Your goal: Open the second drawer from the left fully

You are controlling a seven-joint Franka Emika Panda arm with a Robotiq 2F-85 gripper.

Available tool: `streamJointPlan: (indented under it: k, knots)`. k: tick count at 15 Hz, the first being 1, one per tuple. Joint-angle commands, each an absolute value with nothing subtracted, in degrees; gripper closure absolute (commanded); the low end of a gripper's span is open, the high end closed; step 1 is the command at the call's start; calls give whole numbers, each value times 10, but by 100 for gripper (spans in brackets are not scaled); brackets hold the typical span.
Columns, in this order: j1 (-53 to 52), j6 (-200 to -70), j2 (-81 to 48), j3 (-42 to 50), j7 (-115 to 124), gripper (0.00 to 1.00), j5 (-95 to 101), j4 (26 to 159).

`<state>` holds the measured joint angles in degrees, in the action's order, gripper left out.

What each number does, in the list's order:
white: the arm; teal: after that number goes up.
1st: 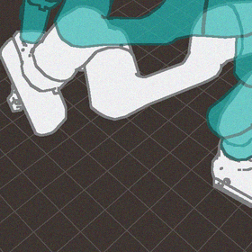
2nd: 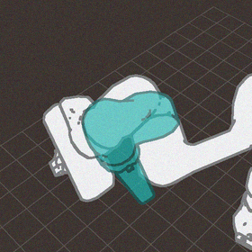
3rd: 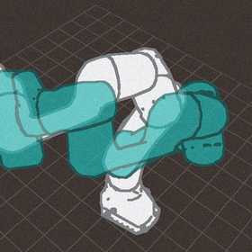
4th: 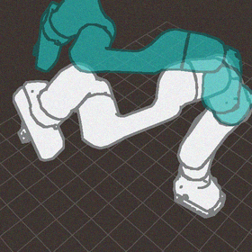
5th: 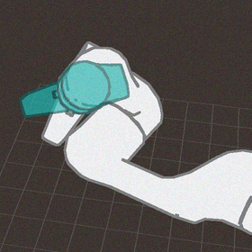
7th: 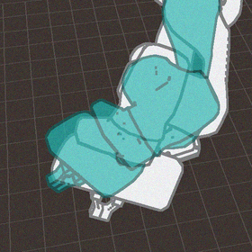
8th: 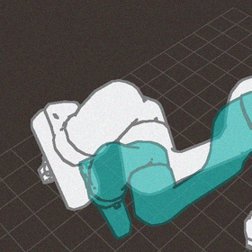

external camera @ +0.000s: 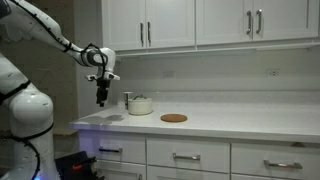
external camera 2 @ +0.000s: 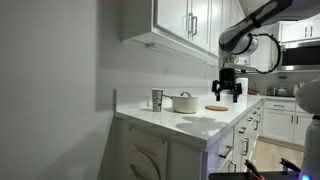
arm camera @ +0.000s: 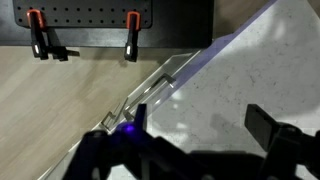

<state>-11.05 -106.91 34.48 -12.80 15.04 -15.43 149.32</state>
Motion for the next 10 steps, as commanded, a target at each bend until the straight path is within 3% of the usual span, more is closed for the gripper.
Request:
streamJointPlan:
  k: [1,10]
  knots:
    - [-88,-1080,331,-121,158,0,-143,1489]
    - [-1,-1105,323,-53,159,0,-114,1485]
